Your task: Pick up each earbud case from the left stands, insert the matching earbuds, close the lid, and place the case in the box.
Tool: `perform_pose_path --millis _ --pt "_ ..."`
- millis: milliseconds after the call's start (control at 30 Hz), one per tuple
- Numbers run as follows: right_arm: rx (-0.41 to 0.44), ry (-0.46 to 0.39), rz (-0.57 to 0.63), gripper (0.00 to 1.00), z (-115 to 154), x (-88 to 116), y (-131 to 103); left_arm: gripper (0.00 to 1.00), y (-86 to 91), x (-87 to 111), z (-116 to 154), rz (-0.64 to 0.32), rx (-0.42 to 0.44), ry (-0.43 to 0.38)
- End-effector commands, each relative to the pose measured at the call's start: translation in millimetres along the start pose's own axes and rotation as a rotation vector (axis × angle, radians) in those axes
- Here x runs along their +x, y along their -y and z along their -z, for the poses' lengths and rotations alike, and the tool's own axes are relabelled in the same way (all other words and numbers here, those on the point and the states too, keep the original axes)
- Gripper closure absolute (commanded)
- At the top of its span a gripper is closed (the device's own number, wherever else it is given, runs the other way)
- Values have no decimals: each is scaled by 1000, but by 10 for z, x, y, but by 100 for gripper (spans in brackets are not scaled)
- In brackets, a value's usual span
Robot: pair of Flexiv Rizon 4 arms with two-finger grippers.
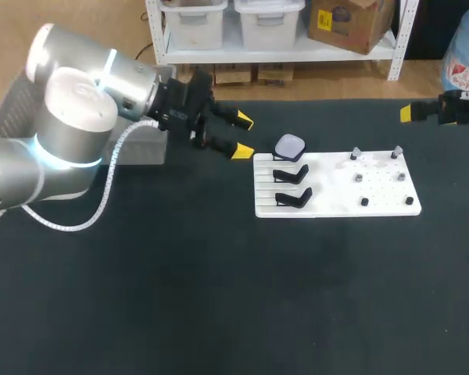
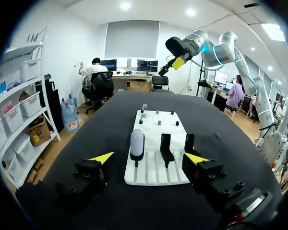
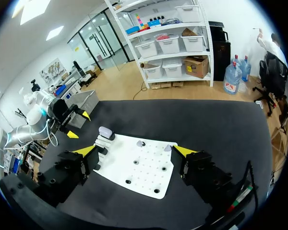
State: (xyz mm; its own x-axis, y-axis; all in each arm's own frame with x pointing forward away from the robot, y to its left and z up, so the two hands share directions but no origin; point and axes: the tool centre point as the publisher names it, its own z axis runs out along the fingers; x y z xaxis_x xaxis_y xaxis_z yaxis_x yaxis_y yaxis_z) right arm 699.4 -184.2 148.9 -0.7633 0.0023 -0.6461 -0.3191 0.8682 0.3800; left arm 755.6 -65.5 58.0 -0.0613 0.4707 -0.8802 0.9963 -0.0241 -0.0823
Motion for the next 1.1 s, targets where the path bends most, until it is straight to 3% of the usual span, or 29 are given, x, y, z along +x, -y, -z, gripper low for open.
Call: perform_pose_path --millis 33,467,900,1033,1100 --pt "0 -1 0 0 3 0 -1 8 -53 -3 -132 5 7 -15" --pt "0 -1 0 0 3 0 -1 25 -163 6 -381 -10 37 -71" --pt "0 -1 0 0 3 0 -1 28 -182 7 -518 -18 67 -77" --pt "0 -1 0 0 3 0 -1 43 -168 8 -538 -20 73 -79" --pt "0 -1 0 0 3 0 -1 44 -170 22 -552 -20 75 -81"
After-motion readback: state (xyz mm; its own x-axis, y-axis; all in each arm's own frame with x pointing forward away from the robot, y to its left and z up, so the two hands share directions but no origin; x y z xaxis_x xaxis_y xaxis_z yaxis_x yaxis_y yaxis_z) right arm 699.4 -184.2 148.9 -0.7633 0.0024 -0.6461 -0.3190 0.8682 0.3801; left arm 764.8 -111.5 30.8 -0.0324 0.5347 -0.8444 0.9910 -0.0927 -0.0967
